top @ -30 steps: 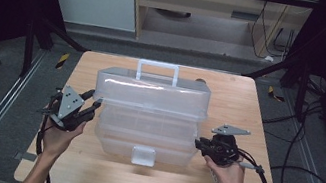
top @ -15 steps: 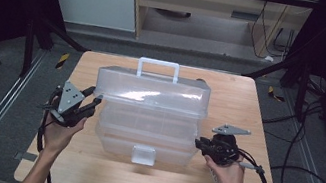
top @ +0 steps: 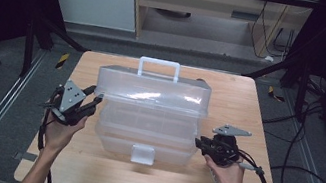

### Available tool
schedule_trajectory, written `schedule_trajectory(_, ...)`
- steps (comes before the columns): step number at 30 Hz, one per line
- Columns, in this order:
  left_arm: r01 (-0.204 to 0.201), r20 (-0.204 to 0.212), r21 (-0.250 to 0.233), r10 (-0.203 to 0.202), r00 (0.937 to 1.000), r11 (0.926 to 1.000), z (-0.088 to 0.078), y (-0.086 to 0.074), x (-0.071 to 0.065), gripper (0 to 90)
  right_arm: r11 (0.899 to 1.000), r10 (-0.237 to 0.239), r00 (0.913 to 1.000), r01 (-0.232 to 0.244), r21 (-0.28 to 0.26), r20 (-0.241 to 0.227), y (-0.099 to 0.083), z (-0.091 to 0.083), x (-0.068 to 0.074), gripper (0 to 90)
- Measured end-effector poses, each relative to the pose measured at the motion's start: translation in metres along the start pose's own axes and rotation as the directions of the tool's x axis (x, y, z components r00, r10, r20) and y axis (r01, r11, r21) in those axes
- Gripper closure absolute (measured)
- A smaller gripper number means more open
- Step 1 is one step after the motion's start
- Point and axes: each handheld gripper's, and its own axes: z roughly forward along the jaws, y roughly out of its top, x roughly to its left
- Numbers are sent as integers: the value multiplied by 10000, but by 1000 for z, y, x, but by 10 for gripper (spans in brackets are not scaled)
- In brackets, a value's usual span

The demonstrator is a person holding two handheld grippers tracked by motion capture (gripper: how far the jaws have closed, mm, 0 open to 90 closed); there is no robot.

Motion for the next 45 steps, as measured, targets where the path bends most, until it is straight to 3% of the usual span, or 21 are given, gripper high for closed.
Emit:
schedule_trajectory(15,-25,15,0,25,10000,10000,0,-1,1,631,9993,356,9994,-355,-140,50,4,9,-4,764)
schedule_trajectory(45,309,-249,-119,-312,9992,9994,9,15,8,654,9997,157,9999,-156,-181,63,3,9,-4,771)
